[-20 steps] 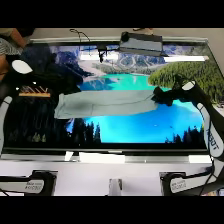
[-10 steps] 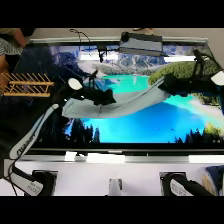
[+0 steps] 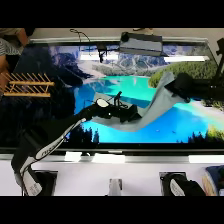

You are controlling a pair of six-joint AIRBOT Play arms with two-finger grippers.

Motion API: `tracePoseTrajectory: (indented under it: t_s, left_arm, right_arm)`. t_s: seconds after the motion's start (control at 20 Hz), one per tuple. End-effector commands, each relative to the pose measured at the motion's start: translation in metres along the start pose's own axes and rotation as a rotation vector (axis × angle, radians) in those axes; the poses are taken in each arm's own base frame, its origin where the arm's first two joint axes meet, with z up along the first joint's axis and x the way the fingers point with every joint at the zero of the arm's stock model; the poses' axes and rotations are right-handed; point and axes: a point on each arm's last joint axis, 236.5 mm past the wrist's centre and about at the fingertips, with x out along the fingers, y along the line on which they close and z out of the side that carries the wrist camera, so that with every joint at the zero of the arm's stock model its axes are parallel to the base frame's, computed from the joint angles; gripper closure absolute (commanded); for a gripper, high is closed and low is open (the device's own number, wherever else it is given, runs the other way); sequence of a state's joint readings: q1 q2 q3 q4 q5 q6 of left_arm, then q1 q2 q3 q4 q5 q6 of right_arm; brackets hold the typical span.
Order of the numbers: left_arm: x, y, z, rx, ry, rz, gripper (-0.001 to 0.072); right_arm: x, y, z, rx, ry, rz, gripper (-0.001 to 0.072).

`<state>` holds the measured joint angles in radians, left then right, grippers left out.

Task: Fold the shirts.

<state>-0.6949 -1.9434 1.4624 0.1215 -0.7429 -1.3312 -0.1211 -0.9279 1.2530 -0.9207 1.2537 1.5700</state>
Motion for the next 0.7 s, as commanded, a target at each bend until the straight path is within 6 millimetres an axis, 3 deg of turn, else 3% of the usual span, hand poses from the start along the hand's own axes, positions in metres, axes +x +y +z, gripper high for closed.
tracePoseTrajectory:
  t_s: [0.0, 0.1, 0.3, 0.45, 0.55, 0.65]
  left_arm:
    - [-0.029, -0.021, 0.017, 0.12, -0.006, -0.059, 0.0674]
    - [-0.077, -0.033, 0.036, 0.267, -0.03, -0.005, 0.0675]
    - [-0.198, -0.063, 0.077, 0.504, -0.199, 0.184, 0.0674]
    - [-0.288, -0.09, 0.092, 0.584, -0.355, 0.267, 0.0673]
    - [-0.334, -0.106, 0.096, 0.612, -0.444, 0.288, 0.0673]
    - [-0.367, -0.116, 0.096, 0.614, -0.513, 0.291, 0.0673]
  right_arm:
    - [-0.003, 0.004, 0.002, 0.003, -0.019, 0.009, 0.0694]
    - [0.003, 0.001, 0.007, 0.016, -0.021, 0.009, 0.0694]
    - [0.03, -0.001, 0.011, 0.057, 0.021, 0.071, 0.0694]
    - [0.05, 0.006, 0.023, 0.111, 0.013, 0.16, 0.0694]
    - [0.067, 0.013, 0.025, 0.112, 0.013, 0.182, 0.0694]
    - [0.09, 0.033, 0.014, 0.089, 0.044, 0.21, 0.0694]
